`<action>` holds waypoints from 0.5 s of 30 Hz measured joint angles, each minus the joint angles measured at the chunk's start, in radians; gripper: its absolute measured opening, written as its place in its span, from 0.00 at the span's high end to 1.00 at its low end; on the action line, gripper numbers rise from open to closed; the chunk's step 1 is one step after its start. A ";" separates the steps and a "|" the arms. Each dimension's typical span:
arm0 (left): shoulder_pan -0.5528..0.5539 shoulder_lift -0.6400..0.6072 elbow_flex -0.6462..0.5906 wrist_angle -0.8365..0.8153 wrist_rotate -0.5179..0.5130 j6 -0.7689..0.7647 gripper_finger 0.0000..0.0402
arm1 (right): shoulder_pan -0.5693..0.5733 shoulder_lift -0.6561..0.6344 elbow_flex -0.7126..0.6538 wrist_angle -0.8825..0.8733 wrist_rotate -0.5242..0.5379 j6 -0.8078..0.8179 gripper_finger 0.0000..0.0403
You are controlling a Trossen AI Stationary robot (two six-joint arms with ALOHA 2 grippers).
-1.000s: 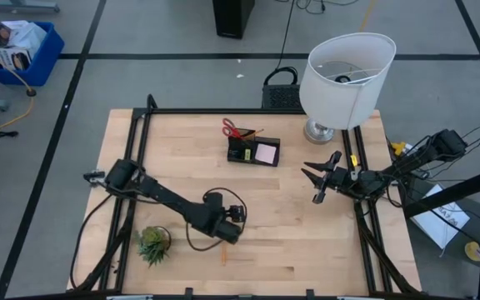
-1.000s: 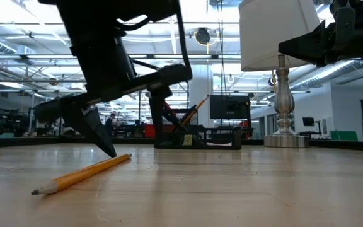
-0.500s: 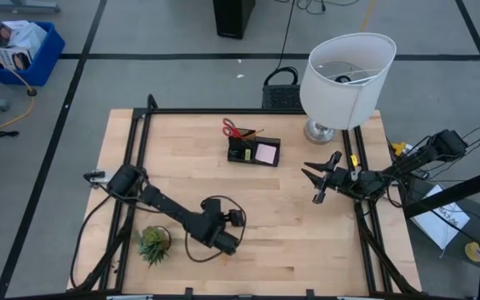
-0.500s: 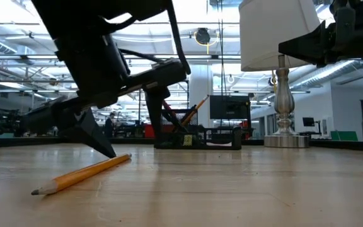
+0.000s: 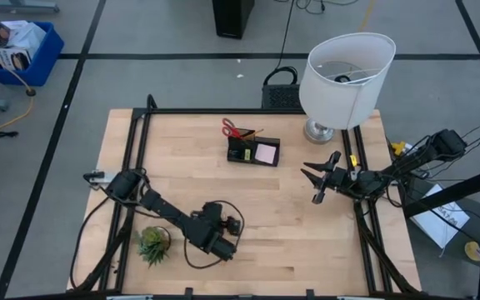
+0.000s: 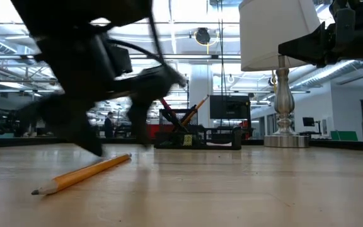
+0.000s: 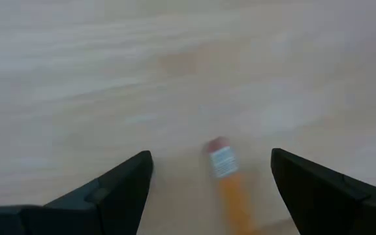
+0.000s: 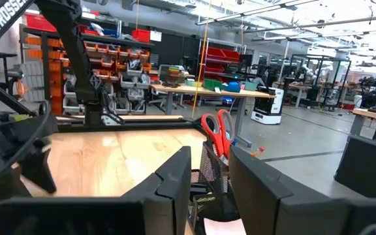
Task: Pick and place office supplies into organizer
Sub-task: Put the yellow pencil into the desk organizer
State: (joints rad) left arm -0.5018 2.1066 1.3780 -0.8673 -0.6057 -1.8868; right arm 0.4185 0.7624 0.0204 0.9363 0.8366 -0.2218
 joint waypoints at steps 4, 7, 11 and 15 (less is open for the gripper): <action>0.005 -0.066 0.003 -0.041 0.036 0.107 0.20 | 0.000 0.000 0.000 0.000 0.000 0.000 0.75; 0.014 -0.102 0.004 -0.084 0.073 0.070 0.20 | 0.000 0.000 0.000 0.001 0.000 0.000 0.75; 0.028 -0.128 0.005 -0.092 0.124 0.033 0.20 | 0.000 0.000 0.000 0.001 0.000 0.000 0.75; 0.041 -0.134 0.005 -0.107 0.123 0.113 0.20 | 0.000 0.000 0.000 0.001 0.000 0.000 0.75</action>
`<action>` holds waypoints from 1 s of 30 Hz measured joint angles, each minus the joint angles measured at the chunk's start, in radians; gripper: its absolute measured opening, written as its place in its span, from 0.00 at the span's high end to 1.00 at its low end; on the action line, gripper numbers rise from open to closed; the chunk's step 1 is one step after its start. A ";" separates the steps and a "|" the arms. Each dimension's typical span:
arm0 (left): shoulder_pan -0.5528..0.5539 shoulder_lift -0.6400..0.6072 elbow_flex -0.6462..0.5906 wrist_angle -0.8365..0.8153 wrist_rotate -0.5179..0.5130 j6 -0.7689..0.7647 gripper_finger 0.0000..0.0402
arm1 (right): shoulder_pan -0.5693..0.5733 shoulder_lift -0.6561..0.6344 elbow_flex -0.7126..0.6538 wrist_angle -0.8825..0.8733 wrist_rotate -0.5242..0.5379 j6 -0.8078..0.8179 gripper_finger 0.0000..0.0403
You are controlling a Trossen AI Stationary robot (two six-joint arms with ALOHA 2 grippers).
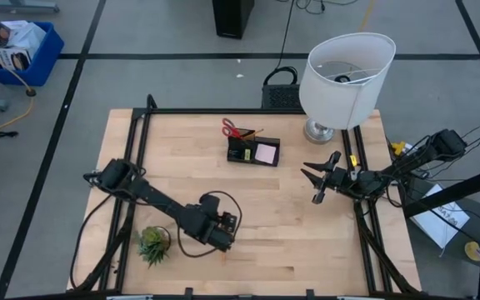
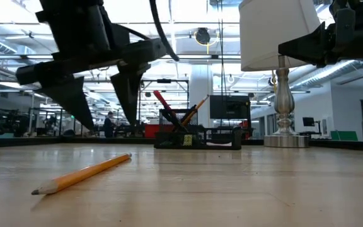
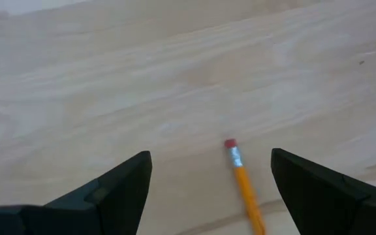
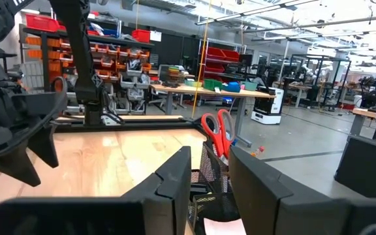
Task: Pick and place office supplies into organizer
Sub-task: Put the yellow pencil into the desk organizer
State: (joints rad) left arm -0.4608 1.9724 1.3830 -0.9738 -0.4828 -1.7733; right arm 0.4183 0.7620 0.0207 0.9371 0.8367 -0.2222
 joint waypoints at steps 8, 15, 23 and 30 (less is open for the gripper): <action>0.017 -0.002 0.001 0.046 -0.004 -0.007 0.20 | 0.000 0.000 0.000 0.000 0.000 0.000 0.75; 0.038 -0.002 0.001 0.048 -0.012 0.099 0.20 | 0.000 0.000 0.000 0.000 0.000 0.000 0.75; 0.060 -0.002 0.001 0.117 -0.015 0.088 0.20 | 0.000 0.000 0.000 0.000 0.000 0.000 0.75; 0.075 -0.004 -0.010 0.283 0.022 0.074 0.20 | 0.000 0.000 0.000 0.000 0.000 0.000 0.75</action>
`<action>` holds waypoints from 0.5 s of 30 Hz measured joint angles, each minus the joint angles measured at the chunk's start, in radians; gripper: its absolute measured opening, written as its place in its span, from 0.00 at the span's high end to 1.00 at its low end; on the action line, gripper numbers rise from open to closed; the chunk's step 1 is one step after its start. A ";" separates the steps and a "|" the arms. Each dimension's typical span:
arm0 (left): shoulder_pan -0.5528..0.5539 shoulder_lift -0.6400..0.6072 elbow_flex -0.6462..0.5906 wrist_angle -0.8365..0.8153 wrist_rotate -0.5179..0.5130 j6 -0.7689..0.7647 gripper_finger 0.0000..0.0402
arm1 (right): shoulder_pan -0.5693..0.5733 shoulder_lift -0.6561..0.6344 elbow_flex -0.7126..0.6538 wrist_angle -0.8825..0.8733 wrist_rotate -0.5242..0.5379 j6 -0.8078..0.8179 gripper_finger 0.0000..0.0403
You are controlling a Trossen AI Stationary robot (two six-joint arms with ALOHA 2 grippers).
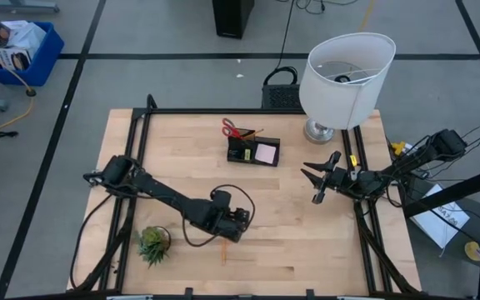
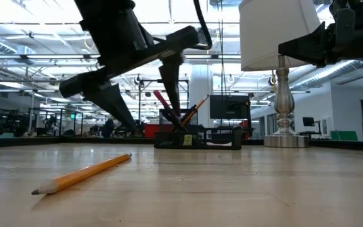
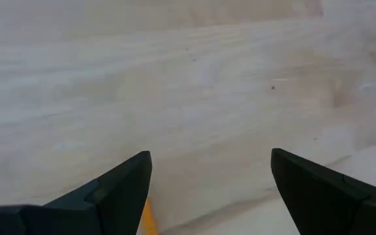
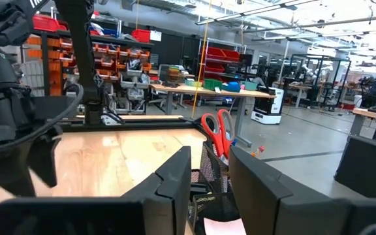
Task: Pick and place office supplies into organizer
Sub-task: Put the yellow pencil into the desk organizer
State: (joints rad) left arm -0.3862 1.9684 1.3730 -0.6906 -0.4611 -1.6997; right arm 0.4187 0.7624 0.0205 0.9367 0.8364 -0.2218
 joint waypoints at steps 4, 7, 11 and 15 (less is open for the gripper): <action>0.000 0.070 0.026 -0.043 0.019 -0.038 0.20 | 0.000 0.000 0.000 0.000 0.000 0.000 0.75; 0.004 0.143 0.112 -0.252 0.027 -0.041 0.20 | 0.000 0.000 0.000 -0.007 0.000 0.000 0.75; 0.021 0.279 0.280 -0.558 0.021 -0.212 0.20 | 0.000 0.000 0.000 -0.007 0.000 0.000 0.75; 0.015 0.365 0.399 -0.699 0.007 -0.335 0.20 | 0.000 0.000 0.000 -0.006 0.000 0.000 0.75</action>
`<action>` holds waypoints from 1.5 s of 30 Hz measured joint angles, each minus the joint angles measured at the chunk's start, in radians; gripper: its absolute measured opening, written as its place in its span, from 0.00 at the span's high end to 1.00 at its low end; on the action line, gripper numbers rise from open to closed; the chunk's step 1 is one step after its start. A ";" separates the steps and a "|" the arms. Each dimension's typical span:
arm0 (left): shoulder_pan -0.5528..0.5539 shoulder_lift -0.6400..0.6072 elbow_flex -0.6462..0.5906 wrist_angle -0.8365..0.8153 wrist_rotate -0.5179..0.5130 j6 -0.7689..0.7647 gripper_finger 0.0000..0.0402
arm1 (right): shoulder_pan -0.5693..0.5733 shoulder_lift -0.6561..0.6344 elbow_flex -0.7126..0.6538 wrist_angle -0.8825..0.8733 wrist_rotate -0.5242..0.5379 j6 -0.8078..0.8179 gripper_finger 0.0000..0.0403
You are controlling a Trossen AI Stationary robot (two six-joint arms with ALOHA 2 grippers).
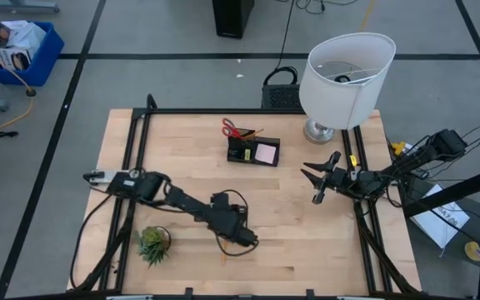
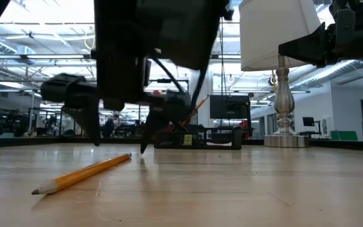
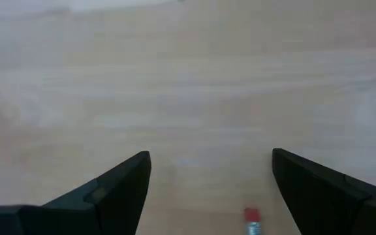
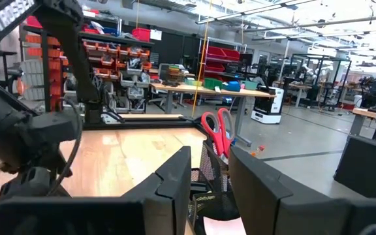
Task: Pick and place office supplies into organizer
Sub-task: Put the yellow pencil into the desk organizer
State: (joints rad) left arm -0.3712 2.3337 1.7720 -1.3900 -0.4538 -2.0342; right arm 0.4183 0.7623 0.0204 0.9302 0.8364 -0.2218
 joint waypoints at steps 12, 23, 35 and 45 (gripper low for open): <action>-0.086 0.070 0.063 0.021 -0.098 -0.152 0.20 | 0.000 0.000 0.000 0.000 0.000 0.000 0.75; -0.143 0.069 0.050 0.111 -0.199 -0.153 0.20 | 0.000 0.000 0.000 0.000 0.000 0.000 0.75; -0.118 0.062 -0.042 0.127 -0.212 -0.197 0.20 | 0.000 0.000 0.000 -0.001 0.000 0.000 0.75; -0.124 0.083 -0.044 0.146 -0.140 -0.175 0.20 | 0.000 0.000 0.000 0.000 0.000 0.000 0.75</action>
State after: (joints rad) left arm -0.4956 2.4166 1.7278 -1.2445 -0.5937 -2.2090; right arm 0.4183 0.7620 0.0204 0.9298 0.8364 -0.2218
